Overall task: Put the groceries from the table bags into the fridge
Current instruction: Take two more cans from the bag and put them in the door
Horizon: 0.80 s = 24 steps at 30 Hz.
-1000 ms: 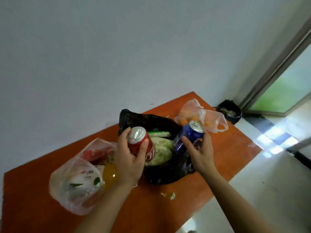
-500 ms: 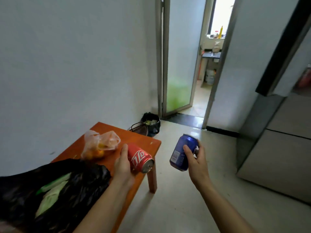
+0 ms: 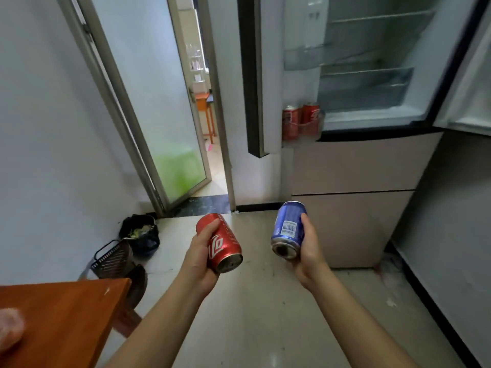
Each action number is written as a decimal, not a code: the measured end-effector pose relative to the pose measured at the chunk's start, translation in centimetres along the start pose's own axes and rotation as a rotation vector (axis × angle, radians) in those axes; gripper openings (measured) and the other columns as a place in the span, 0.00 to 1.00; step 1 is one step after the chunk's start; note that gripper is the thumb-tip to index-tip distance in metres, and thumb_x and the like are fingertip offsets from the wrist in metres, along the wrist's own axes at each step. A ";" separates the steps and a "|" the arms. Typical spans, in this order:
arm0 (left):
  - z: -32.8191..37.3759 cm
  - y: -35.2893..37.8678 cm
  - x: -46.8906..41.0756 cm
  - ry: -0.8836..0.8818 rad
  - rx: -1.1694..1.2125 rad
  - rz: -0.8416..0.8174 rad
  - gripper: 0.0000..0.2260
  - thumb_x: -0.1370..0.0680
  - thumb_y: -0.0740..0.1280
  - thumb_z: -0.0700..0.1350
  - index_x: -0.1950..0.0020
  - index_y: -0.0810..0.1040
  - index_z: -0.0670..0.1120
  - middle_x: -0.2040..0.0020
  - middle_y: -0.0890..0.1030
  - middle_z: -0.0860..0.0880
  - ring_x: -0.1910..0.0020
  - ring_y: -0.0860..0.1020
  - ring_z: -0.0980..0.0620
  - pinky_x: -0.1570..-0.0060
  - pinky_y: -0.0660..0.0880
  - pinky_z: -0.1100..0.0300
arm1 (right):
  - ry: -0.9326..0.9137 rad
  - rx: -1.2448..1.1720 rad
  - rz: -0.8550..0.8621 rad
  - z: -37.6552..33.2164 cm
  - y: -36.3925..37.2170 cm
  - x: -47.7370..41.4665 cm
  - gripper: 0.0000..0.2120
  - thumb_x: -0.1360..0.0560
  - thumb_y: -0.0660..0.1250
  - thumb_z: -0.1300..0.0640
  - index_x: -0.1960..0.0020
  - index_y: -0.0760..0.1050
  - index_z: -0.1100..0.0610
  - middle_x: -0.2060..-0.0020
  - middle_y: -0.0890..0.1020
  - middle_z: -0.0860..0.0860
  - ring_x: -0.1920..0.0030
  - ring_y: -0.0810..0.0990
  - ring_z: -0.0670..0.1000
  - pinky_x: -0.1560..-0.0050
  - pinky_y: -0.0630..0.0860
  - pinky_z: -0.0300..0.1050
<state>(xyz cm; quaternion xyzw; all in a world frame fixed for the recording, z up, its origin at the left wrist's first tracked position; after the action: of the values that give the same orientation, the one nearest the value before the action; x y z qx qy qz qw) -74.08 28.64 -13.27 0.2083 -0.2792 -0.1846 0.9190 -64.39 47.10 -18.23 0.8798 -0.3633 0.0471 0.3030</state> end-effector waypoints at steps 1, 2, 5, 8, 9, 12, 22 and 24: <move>-0.4 1.8 -1.6 0.019 -0.067 -0.023 0.24 0.29 0.75 0.49 0.36 0.75 0.47 0.56 0.81 0.44 0.62 0.82 0.46 0.62 0.80 0.50 | -0.020 0.013 0.023 -1.2 -0.9 -1.2 0.24 0.19 0.57 0.40 0.37 0.77 0.56 0.58 0.85 0.51 0.62 0.83 0.48 0.58 0.77 0.44; -0.7 3.7 -3.1 0.049 -0.128 -0.047 0.24 0.29 0.74 0.49 0.34 0.74 0.48 0.53 0.81 0.43 0.60 0.82 0.45 0.61 0.80 0.49 | -0.047 0.035 0.049 -2.4 -1.8 -2.6 0.25 0.19 0.58 0.39 0.35 0.76 0.57 0.56 0.84 0.52 0.61 0.83 0.48 0.58 0.78 0.44; -1.5 9.8 -7.4 0.127 -0.253 -0.143 0.24 0.28 0.73 0.51 0.34 0.73 0.52 0.48 0.82 0.42 0.53 0.83 0.42 0.56 0.81 0.42 | -0.130 0.070 0.125 -6.6 -4.4 -6.9 0.31 0.25 0.65 0.36 0.31 0.73 0.56 0.45 0.83 0.58 0.57 0.84 0.50 0.60 0.80 0.44; -0.8 17.0 -11.0 0.212 -0.327 -0.267 0.28 0.33 0.74 0.56 0.35 0.73 0.54 0.46 0.83 0.44 0.52 0.84 0.43 0.55 0.82 0.43 | -0.233 0.070 0.191 -12.2 -5.7 -11.0 0.36 0.31 0.72 0.36 0.30 0.71 0.55 0.44 0.82 0.59 0.56 0.84 0.53 0.61 0.80 0.45; -0.4 19.4 -12.1 0.236 -0.339 -0.302 0.28 0.34 0.74 0.56 0.36 0.73 0.53 0.46 0.83 0.45 0.52 0.84 0.45 0.55 0.83 0.46 | -0.263 0.068 0.204 -14.2 -5.9 -12.3 0.36 0.31 0.72 0.37 0.30 0.71 0.55 0.44 0.82 0.60 0.56 0.84 0.53 0.61 0.80 0.46; 1.4 26.2 -15.6 0.311 -0.362 -0.437 0.27 0.34 0.76 0.55 0.38 0.73 0.53 0.45 0.83 0.47 0.52 0.84 0.50 0.53 0.83 0.52 | -0.363 0.057 0.252 -20.1 -6.2 -16.2 0.33 0.30 0.73 0.41 0.32 0.73 0.58 0.48 0.82 0.58 0.58 0.83 0.52 0.63 0.80 0.45; 10.6 41.3 -18.4 0.801 -0.430 -0.567 0.28 0.34 0.79 0.51 0.37 0.73 0.53 0.43 0.82 0.50 0.45 0.82 0.50 0.49 0.81 0.50 | -0.676 -0.066 0.138 -37.6 -3.9 -25.1 0.21 0.30 0.72 0.47 0.39 0.76 0.51 0.53 0.81 0.50 0.54 0.82 0.51 0.53 0.79 0.53; 12.7 43.2 -17.3 0.913 -0.434 -0.540 0.27 0.31 0.77 0.50 0.35 0.72 0.52 0.42 0.81 0.49 0.44 0.82 0.49 0.50 0.81 0.52 | -0.714 -0.082 0.010 -41.0 -2.4 -26.8 0.27 0.30 0.71 0.47 0.33 0.74 0.57 0.52 0.80 0.51 0.55 0.81 0.50 0.56 0.80 0.50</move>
<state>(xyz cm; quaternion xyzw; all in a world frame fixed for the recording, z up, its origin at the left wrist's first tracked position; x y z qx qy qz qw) -85.38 69.45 9.77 0.1374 0.2534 -0.3572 0.8884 -76.74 88.00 5.74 0.8261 -0.4522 -0.2762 0.1918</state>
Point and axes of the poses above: each hand's wrist, its own x-axis away from the middle knuckle, its own y-axis out of the palm, z = x × y, the point moved 2 cm from there along -x, towards the middle knuckle
